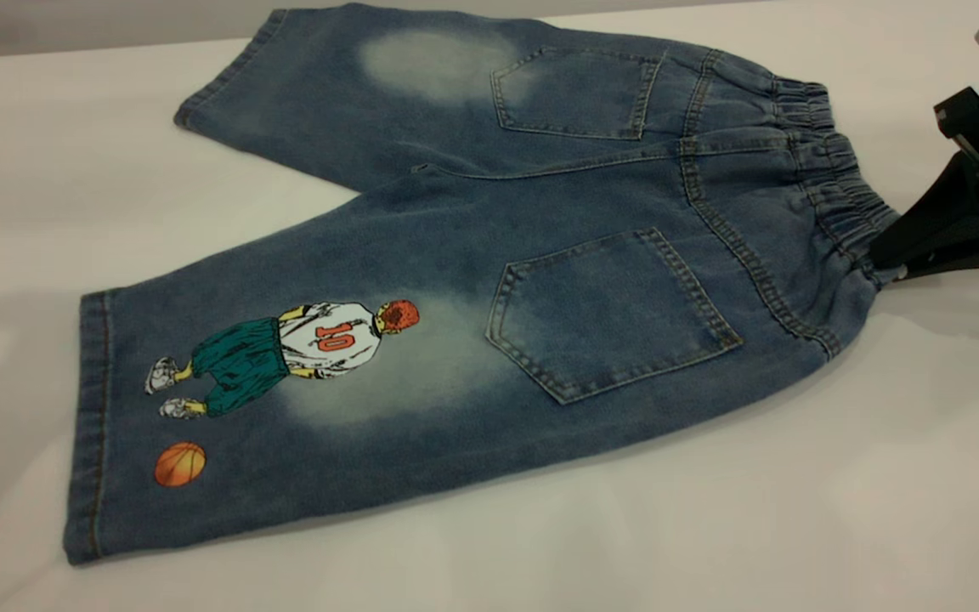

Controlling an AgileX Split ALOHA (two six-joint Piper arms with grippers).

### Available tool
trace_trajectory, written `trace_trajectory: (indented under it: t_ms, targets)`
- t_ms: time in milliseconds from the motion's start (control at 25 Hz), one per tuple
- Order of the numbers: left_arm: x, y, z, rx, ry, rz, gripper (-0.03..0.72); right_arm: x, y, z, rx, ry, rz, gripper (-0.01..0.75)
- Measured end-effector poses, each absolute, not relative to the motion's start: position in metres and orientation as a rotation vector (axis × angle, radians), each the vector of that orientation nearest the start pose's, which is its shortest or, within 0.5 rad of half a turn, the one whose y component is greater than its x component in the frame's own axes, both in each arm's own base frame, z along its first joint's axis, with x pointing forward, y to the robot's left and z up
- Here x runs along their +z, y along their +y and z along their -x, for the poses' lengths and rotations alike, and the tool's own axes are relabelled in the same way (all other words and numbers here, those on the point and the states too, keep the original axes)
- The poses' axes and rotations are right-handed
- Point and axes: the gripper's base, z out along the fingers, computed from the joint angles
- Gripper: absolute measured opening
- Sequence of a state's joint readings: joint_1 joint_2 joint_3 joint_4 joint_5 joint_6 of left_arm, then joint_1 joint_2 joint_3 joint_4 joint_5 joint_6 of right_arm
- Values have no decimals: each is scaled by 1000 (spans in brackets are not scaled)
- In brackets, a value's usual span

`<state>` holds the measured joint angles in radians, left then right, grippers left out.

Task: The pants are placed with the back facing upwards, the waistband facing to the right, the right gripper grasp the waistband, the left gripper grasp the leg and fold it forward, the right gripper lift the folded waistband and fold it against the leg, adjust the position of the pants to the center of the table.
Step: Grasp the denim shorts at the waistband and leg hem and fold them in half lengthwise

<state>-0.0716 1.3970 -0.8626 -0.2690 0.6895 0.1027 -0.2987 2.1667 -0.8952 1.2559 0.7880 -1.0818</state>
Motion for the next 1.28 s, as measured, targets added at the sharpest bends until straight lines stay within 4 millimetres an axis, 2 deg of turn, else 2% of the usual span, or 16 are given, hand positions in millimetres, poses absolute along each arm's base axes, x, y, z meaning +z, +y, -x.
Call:
trace_trajectory:
  t_ms: [200,440,720,1040,1280]
  targets:
    - [203,-60,-264,-279,2825,-185,241,44,-33,-315,1056,2745,-446,34]
    - [177,-82,-264,-267,2886,-434,244,44,-33,-315,1056,2745,-446,34]
    - [162,-82,-263,-250,2955,-465,265,44,-33,-315,1057,2744,-449,34]
    - [144,-83,-262,-254,3051,-475,450,44,-33,-315,1057,2744,-448,36]
    - [125,-83,-258,-262,3168,-487,471,44,-33,-315,1056,2744,-443,36]
